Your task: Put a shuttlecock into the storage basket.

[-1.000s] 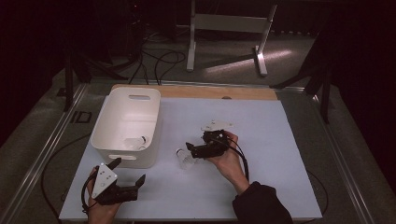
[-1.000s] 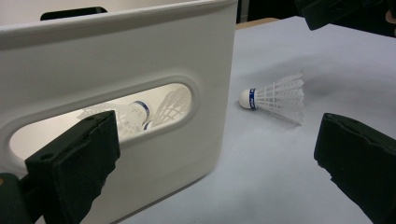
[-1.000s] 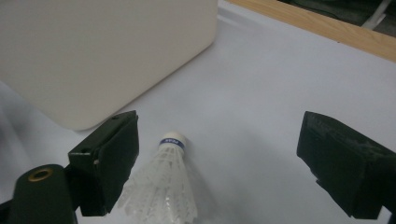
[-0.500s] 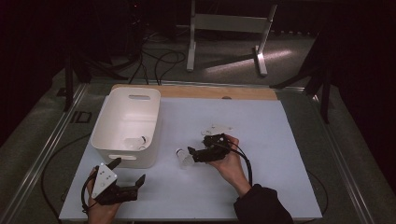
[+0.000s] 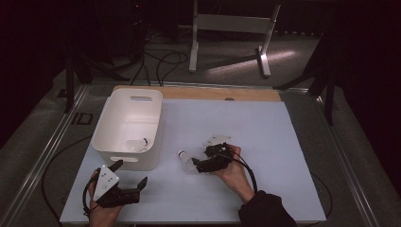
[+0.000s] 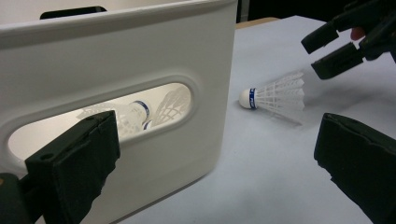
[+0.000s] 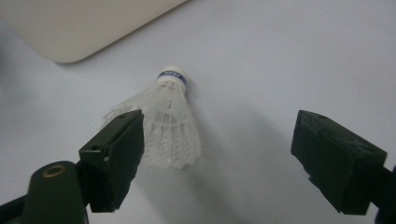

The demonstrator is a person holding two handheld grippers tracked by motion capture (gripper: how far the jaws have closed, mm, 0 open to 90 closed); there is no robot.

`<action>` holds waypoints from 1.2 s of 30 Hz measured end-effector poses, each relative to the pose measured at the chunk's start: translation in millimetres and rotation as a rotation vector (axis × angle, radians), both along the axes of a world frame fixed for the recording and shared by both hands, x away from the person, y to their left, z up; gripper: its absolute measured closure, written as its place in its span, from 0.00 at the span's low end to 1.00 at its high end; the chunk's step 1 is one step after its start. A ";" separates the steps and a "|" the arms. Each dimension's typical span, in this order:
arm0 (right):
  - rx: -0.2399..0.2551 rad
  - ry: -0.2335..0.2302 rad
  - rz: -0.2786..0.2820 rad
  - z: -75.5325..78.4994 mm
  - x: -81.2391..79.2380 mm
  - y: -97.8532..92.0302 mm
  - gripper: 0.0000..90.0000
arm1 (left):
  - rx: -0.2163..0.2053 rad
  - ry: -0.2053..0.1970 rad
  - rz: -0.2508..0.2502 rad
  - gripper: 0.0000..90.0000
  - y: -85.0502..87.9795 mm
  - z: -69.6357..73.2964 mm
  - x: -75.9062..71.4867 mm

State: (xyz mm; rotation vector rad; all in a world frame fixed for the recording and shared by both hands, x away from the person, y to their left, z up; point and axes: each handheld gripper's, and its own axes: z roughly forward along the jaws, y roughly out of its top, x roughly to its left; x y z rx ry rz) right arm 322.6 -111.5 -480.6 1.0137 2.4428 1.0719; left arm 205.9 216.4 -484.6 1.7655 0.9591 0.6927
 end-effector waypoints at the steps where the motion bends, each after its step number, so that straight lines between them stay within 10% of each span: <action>1: -0.010 -0.002 0.003 -0.7 -0.7 1.5 0.19 | 0.000 0.000 0.000 0.01 0.0 0.0 0.0; 15: -0.068 0.006 0.016 -16.3 3.8 16.3 0.29 | 0.000 0.000 -0.002 0.01 -0.2 0.0 0.0; 36: -0.064 0.006 0.036 -28.1 12.7 37.4 0.81 | 0.000 0.001 -0.002 0.01 -0.2 -0.1 0.2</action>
